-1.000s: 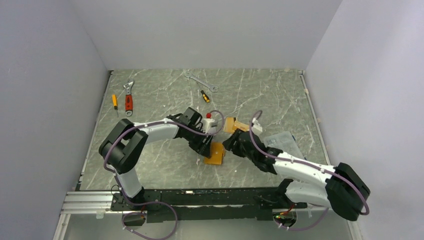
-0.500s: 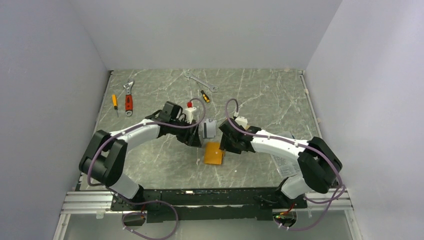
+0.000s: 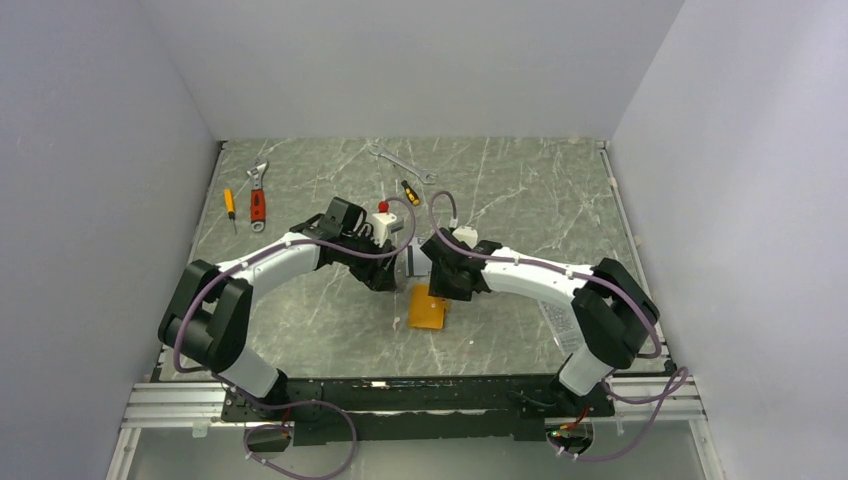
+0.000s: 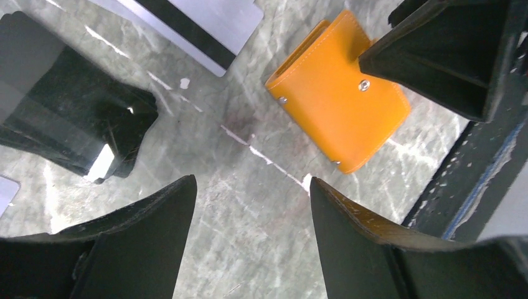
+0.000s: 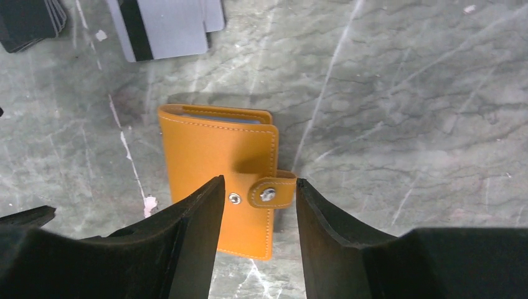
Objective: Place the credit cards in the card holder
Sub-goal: Close the card holder at the center of the board.
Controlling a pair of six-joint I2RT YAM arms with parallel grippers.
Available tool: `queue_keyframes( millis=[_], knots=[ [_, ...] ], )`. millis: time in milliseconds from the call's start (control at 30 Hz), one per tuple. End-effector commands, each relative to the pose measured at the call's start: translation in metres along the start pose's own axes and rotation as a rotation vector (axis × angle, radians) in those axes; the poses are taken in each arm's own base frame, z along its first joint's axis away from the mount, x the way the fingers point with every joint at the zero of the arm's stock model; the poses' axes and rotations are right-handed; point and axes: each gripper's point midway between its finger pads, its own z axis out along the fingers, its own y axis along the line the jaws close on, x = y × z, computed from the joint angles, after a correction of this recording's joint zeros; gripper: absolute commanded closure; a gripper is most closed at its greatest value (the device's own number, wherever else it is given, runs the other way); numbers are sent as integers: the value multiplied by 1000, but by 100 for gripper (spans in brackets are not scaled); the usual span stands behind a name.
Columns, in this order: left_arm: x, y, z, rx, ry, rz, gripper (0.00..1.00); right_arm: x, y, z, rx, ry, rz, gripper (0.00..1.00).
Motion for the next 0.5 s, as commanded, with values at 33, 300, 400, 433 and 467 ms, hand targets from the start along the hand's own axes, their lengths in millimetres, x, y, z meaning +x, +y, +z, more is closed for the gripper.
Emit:
queue_keyframes(
  millis=[33,300,400,433,467],
  knots=[
    [-4,10,-6,-57,12,123,24,1,3,1,37,25,-43,52],
    [-15,16,-23,-129,-7,205,7,2,-8,-1,96,34,-53,72],
    [-20,29,-35,-227,-11,247,1,-1,-10,-6,95,15,-41,80],
    [-22,34,-40,-266,-16,261,1,-3,-11,-8,93,8,-38,81],
    [-25,40,-46,-306,-19,284,1,-3,-11,-10,91,4,-37,82]
  ],
)
